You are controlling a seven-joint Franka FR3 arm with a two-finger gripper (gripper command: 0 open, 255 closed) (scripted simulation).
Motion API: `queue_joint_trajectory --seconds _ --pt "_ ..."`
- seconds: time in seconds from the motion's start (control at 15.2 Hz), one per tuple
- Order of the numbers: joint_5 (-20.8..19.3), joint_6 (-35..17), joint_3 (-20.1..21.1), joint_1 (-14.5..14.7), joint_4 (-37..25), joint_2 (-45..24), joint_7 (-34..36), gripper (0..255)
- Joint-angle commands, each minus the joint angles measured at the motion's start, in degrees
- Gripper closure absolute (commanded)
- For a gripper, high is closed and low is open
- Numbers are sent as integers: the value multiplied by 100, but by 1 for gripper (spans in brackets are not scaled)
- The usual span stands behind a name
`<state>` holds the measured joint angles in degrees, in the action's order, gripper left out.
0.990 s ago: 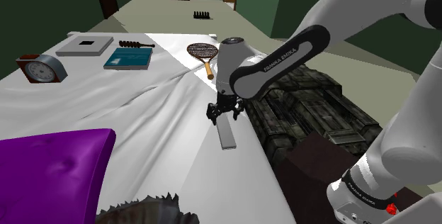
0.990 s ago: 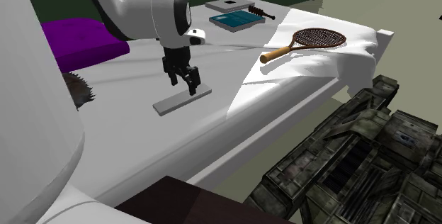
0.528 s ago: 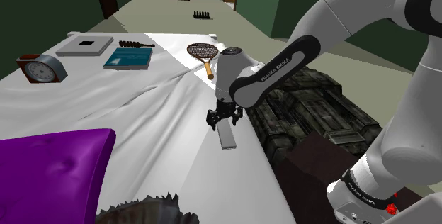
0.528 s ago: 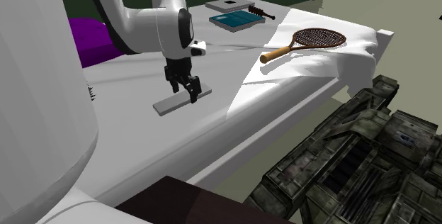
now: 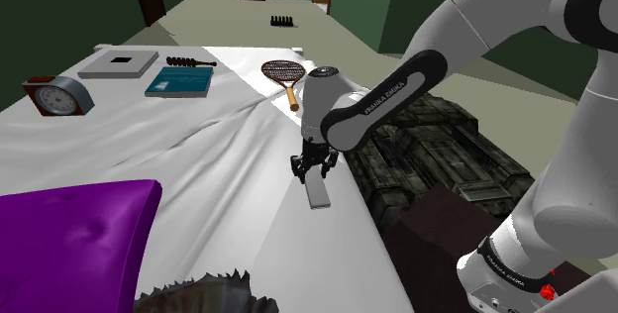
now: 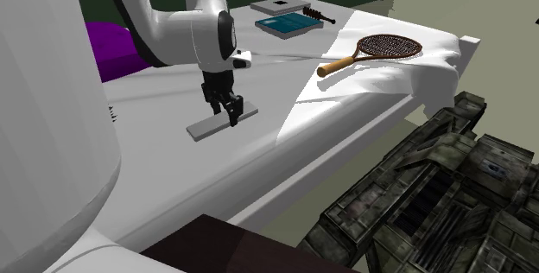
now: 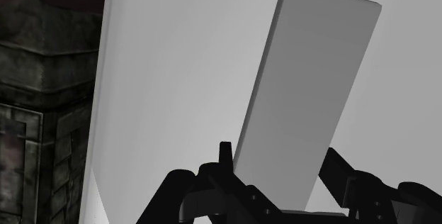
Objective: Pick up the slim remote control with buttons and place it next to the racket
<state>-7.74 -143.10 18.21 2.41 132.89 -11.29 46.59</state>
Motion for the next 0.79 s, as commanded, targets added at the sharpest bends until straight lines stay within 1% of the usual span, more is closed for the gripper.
queue_joint_trajectory --seconds 0.0,0.46,0.73 --pt "-1 0 0 0 0 -2 0 255" --pt "-1 -1 0 0 1 -2 0 255" --pt "161 281 52 -34 -40 258 -117 255"
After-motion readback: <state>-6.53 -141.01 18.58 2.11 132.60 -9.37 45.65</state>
